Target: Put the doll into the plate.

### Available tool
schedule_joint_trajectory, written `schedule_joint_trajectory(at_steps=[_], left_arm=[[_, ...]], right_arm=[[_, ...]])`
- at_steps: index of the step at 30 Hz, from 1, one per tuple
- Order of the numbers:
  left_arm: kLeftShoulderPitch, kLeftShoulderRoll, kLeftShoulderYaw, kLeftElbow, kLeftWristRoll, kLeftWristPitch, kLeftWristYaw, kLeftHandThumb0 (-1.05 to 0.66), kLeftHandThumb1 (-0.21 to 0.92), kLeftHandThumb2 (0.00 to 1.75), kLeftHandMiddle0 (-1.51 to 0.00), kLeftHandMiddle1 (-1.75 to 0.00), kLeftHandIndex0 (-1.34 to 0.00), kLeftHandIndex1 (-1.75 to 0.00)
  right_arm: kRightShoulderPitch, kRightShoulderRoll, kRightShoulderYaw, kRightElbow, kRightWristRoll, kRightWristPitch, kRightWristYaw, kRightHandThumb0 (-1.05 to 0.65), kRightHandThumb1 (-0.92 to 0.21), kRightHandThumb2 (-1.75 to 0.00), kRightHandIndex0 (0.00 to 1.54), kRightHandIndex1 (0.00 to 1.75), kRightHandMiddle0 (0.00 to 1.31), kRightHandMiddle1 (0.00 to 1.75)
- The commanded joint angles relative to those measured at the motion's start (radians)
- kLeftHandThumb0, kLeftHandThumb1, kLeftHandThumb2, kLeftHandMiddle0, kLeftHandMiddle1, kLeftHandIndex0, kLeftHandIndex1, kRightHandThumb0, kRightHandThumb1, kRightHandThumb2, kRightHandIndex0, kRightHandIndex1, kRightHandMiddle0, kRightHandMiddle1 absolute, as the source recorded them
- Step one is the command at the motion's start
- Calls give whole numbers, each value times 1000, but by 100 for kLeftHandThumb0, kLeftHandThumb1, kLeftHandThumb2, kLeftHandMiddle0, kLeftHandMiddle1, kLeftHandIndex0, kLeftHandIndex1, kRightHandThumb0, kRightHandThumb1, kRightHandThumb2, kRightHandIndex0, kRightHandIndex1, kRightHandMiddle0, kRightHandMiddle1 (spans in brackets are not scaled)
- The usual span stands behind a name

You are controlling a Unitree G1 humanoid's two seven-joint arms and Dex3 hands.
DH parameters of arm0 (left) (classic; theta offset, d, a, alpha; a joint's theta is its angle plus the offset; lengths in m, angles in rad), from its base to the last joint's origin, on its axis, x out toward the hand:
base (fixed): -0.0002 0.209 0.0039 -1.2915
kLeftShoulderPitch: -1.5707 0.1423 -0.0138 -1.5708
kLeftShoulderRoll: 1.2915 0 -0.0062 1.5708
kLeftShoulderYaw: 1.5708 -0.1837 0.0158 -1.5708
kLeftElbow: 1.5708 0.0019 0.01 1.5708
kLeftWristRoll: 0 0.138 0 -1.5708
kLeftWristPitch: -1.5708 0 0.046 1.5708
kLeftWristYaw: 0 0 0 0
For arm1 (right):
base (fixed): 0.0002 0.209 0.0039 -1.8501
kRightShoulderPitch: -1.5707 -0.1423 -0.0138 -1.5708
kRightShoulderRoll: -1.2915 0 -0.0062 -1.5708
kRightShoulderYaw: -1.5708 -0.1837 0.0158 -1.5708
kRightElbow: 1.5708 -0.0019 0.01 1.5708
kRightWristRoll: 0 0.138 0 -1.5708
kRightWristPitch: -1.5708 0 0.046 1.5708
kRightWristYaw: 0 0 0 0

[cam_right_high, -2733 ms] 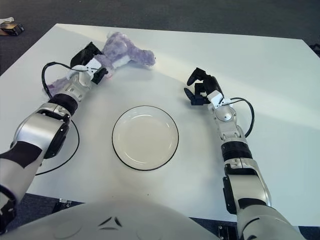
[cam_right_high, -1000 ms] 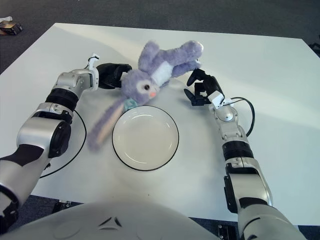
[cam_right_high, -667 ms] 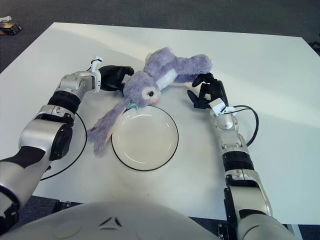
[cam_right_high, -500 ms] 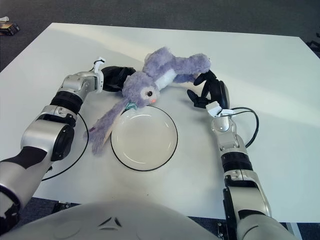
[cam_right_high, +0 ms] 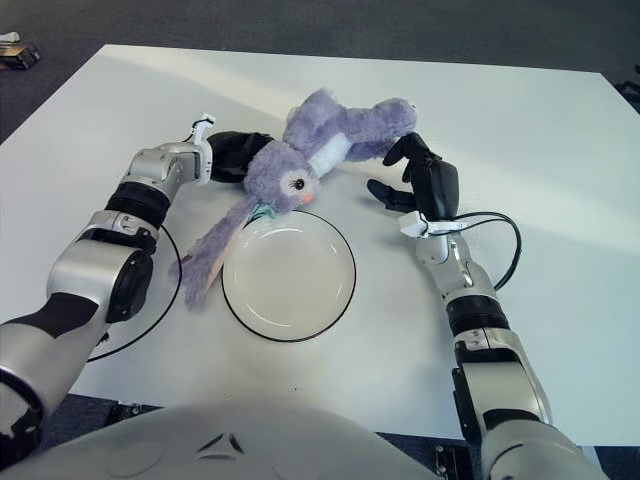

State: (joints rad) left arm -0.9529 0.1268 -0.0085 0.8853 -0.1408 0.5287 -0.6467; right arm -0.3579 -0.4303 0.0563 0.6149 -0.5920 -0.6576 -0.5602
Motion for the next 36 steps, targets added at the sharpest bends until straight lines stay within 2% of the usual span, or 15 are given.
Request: schedule_joint_trajectory(at_steps=[1, 7, 9, 11, 13, 15, 16, 18, 19, 22, 26, 31, 34, 36], left_arm=[[11, -3, 5, -10, -2, 11, 13, -46, 37, 125, -127, -175, -57, -175], [19, -4, -2, -21, 6, -3, 20, -46, 36, 126, -126, -175, -58, -175], [30, -2, -15, -41, 24, -32, 39, -46, 35, 127, -126, -175, -58, -175], [69, 5, -75, -95, 110, -156, 124, -46, 35, 127, -126, -175, -58, -175], [95, 8, -113, -130, 173, -235, 195, -46, 36, 126, -126, -175, -58, -175], [125, 13, -163, -210, 268, -319, 314, -46, 36, 125, -125, -175, -57, -175], [152, 22, -201, -252, 351, -418, 424, -46, 37, 125, -125, -175, -57, -175], [182, 32, -239, -288, 442, -532, 546, -46, 38, 124, -122, -175, -56, -175], [188, 34, -246, -292, 461, -556, 571, -46, 38, 123, -121, -175, -56, -175], [195, 75, -249, -202, 515, -718, 693, -45, 40, 121, -117, -175, -55, -175], [189, 113, -273, -159, 610, -853, 862, -44, 45, 114, -110, -175, -51, -175], [164, 148, -298, -147, 719, -917, 1038, -42, 53, 105, -100, -175, -45, -175], [155, 167, -309, -175, 785, -911, 1127, -41, 58, 99, -95, -175, -42, -175], [152, 178, -318, -194, 833, -896, 1185, -40, 65, 89, -87, -175, -37, -175]], right_arm=[[-5, -21, 19, 21, -36, -11, -41, -6, -50, -103, 58, 154, 35, 175], [-10, -37, 43, 41, -71, -20, -88, -1, -52, -96, 57, 141, 38, 175], [-14, -41, 50, 48, -80, -25, -102, -1, -53, -94, 57, 138, 37, 175], [-19, -46, 59, 60, -90, -31, -117, -1, -54, -93, 57, 137, 37, 175], [-23, -50, 65, 68, -95, -36, -128, -1, -54, -92, 57, 136, 37, 175], [-27, -54, 73, 79, -99, -39, -139, -1, -54, -92, 58, 136, 37, 175], [-30, -56, 77, 85, -103, -40, -143, -1, -54, -92, 58, 135, 36, 175], [-33, -58, 81, 91, -107, -42, -149, -1, -54, -92, 59, 136, 36, 175], [-33, -59, 81, 93, -108, -42, -150, -1, -54, -92, 59, 136, 35, 175], [-36, -60, 84, 102, -103, -40, -135, -1, -54, -93, 59, 136, 35, 175], [-37, -59, 84, 109, -92, -33, -115, -1, -54, -93, 58, 138, 36, 175], [-39, -59, 86, 114, -83, -22, -100, -1, -54, -93, 57, 138, 36, 175], [-43, -58, 87, 120, -78, -13, -90, -1, -54, -93, 57, 139, 36, 175], [-47, -58, 87, 126, -74, -9, -84, -1, -54, -94, 57, 140, 35, 175]])
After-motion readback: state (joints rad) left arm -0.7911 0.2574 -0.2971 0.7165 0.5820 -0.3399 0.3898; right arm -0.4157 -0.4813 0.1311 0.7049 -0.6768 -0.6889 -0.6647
